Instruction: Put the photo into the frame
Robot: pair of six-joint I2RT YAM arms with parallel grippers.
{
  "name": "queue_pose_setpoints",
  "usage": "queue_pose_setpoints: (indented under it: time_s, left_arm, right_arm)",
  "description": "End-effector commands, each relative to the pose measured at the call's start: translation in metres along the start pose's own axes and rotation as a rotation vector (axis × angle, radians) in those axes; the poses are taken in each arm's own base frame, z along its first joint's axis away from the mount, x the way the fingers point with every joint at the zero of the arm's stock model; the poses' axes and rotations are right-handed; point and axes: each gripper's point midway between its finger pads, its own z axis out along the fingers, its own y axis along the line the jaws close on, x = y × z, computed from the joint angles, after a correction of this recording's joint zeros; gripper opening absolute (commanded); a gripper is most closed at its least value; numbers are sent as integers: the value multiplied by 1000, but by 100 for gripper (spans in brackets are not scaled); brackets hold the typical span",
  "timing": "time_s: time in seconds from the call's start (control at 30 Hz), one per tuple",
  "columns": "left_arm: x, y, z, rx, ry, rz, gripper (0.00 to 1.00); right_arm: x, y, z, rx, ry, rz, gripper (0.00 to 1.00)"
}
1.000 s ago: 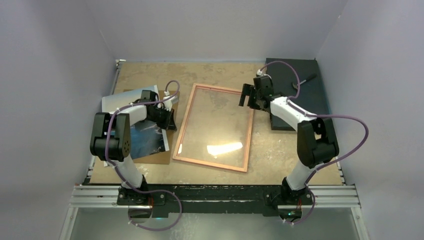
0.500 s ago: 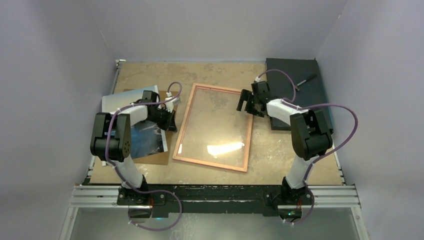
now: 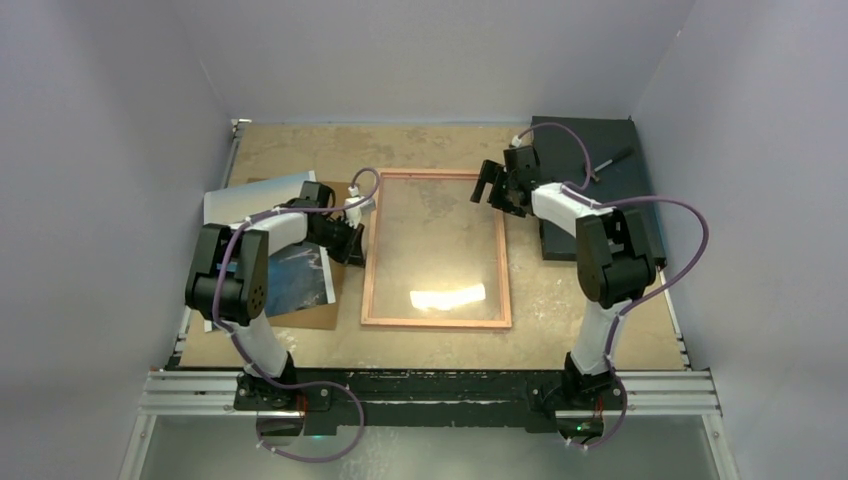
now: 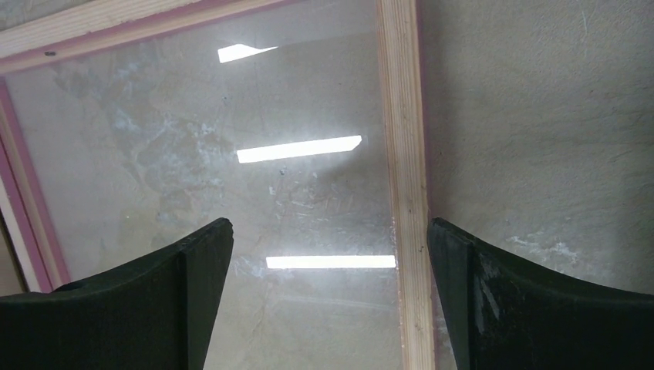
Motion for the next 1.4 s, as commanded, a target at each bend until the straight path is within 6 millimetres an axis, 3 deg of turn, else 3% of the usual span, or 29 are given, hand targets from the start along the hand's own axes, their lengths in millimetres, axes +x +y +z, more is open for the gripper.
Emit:
queue_pose_setpoints:
  time_s: [0.0, 0.07, 0.13, 0.2, 0.23, 0.37, 0.53, 0.57, 0.63, 0.73, 0.83, 0.9, 1.03, 1.37]
  left_arm:
    - [-24, 5, -30, -54, -44, 33, 0]
    - [-39, 11, -55, -86, -69, 39, 5]
    - [-56, 20, -88, -137, -105, 40, 17]
    - [-74, 30, -129, -211, -154, 56, 43]
    - [-79, 36, -149, -264, -169, 66, 46]
    - [-80, 57, -220, -527, -176, 93, 49]
    - [-42, 94, -308, -878, -124, 17, 53]
    - [-29, 102, -320, -940, -106, -22, 65]
    - [-1, 115, -336, -1013, -70, -49, 78]
    - [41, 136, -343, -1048, -43, -130, 88]
    - [79, 155, -334, -983, -4, -252, 88]
    - [100, 168, -328, -959, 20, -306, 82]
    - [134, 186, -311, -951, 83, -340, 61]
    - [177, 209, -266, -948, 150, -369, 27]
  right_arm:
    - [-28, 14, -27, -25, -82, 19, 98]
    - [-42, 15, -40, -17, -151, 11, 99]
    - [-50, 31, -59, -56, -203, 4, 99]
    - [-51, 57, -73, -90, -242, -27, 99]
    - [-46, 74, -78, -111, -243, -52, 99]
    - [-2, 166, -90, -240, -185, -182, 99]
    - [68, 281, -108, -401, -171, -379, 99]
    - [90, 305, -116, -473, -150, -422, 99]
    - [134, 345, -134, -594, -129, -478, 99]
    - [165, 360, -130, -615, -78, -428, 99]
    - [175, 362, -119, -659, -27, -395, 99]
    - [169, 366, -103, -590, -69, -401, 99]
    - [190, 355, -68, -447, -11, -442, 99]
    - [223, 344, -45, -452, 76, -427, 99]
